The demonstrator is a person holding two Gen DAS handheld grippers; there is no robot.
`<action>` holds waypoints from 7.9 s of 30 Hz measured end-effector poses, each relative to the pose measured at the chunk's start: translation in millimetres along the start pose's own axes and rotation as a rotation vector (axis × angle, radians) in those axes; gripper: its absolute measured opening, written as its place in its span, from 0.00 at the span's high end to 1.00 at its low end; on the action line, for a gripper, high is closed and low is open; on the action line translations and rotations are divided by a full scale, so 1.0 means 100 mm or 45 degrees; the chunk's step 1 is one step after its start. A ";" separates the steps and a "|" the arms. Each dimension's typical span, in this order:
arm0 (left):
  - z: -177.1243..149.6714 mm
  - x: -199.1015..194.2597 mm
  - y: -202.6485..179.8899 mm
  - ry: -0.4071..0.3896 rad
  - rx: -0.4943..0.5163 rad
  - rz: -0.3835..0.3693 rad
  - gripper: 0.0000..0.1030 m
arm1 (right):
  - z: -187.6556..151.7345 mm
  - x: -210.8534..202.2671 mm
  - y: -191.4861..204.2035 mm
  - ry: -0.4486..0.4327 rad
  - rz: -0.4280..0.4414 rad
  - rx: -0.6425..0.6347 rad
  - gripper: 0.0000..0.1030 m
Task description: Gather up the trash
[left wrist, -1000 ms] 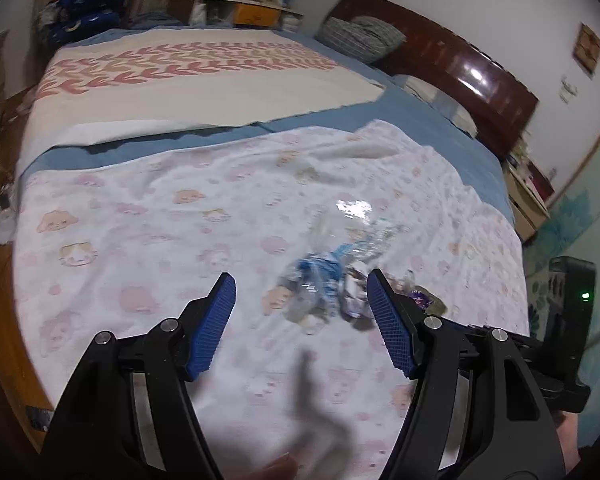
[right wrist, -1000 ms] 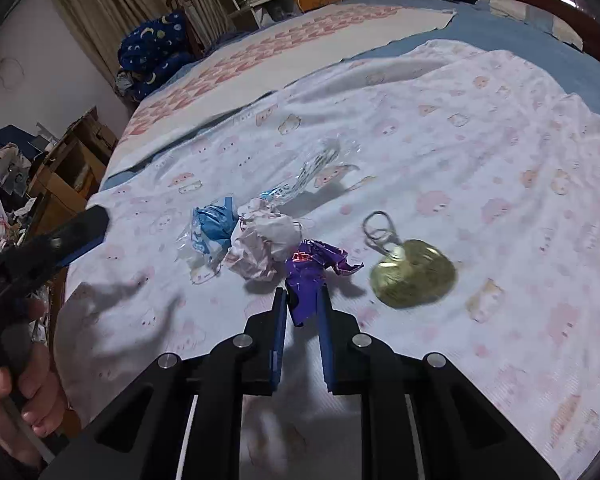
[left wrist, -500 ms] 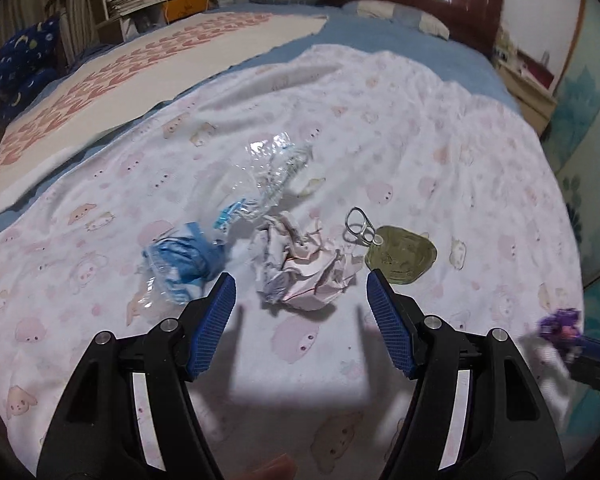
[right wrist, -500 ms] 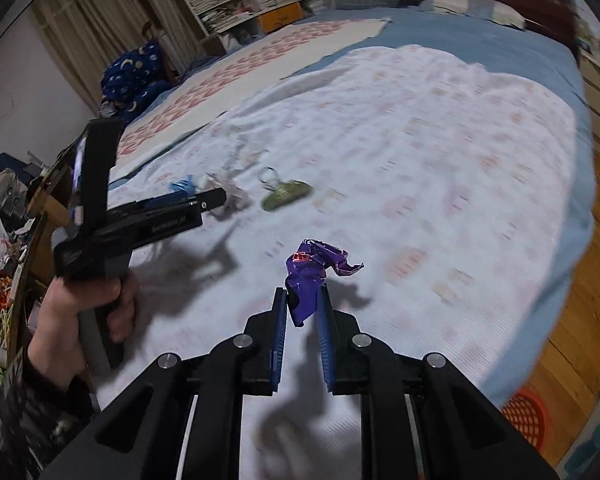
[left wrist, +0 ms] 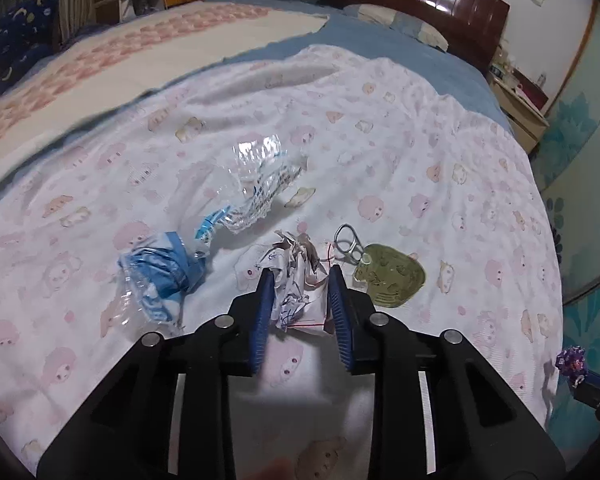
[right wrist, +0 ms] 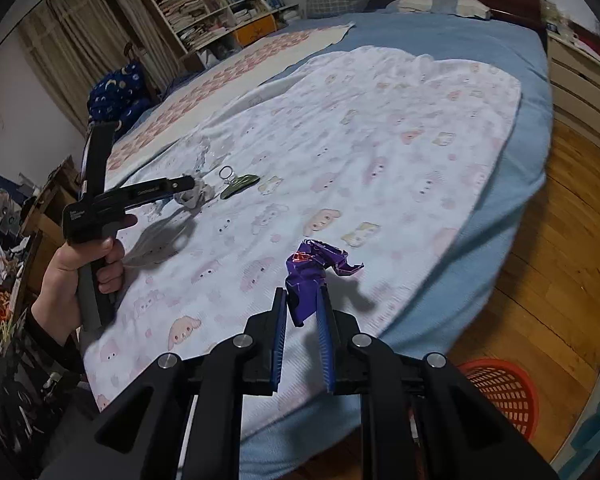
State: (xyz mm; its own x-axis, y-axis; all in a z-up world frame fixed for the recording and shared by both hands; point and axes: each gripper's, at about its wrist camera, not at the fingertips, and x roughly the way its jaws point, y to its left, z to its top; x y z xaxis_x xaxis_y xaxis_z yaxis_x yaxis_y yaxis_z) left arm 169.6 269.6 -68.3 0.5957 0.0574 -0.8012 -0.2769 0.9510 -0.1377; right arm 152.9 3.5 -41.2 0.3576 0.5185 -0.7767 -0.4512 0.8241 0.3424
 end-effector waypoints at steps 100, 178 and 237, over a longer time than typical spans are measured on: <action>0.08 0.29 0.79 0.098 -0.372 -0.003 0.32 | 1.02 1.38 1.20 0.062 -0.107 -0.310 0.31; -2.30 0.49 -3.37 0.603 0.763 -0.237 0.62 | -1.53 -0.75 -2.36 0.113 -0.423 0.514 0.44; -1.05 -0.86 -1.32 -0.124 0.321 -0.044 0.08 | -0.36 -0.68 -0.25 -0.421 -0.162 -0.010 0.07</action>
State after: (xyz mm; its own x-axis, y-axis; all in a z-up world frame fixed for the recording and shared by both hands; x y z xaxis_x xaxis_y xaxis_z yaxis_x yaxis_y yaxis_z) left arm 75.8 107.2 -41.9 0.6747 0.0410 -0.7370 -0.0661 0.9978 -0.0050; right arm 110.2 -60.5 -16.3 0.6563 0.4587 -0.5990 -0.3918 0.8857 0.2490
